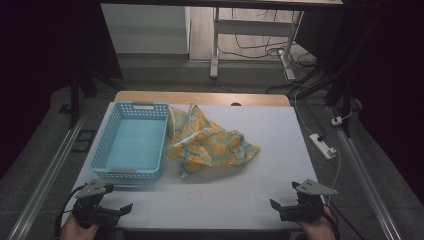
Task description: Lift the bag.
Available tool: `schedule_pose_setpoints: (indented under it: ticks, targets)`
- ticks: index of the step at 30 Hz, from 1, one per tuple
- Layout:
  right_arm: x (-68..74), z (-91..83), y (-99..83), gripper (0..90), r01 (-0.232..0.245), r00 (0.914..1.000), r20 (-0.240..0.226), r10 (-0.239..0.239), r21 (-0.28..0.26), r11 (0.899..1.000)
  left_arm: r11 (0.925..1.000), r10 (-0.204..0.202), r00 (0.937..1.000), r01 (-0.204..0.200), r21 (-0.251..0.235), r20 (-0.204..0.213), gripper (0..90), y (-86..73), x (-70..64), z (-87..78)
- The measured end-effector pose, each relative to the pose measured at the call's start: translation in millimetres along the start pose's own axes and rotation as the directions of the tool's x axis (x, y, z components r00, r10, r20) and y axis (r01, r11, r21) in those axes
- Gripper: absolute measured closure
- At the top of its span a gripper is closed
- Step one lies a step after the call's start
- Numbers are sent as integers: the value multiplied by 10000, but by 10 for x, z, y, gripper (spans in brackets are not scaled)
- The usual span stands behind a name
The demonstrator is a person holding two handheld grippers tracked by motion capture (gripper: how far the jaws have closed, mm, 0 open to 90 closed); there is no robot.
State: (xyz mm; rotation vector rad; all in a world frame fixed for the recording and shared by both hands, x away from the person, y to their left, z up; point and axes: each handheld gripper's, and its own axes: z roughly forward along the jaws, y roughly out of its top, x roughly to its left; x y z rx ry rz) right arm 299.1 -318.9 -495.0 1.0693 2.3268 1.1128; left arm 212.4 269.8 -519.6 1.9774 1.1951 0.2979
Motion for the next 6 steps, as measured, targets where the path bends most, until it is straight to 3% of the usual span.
schedule_pose_setpoints:
  ticks: [2, 6]
  targets:
    - [-8, 8, -52, 0, -15, 10000, 2, 15, 350, 9994, 9999, -73, 9999, 72, 72, 123, 0, 2, 21, 7]
    - [-33, -11, -68, 0, -204, 9998, -41, 205, 166, 9997, 9998, -203, 9992, 202, 34, 332, 0, 4, 41, 10]
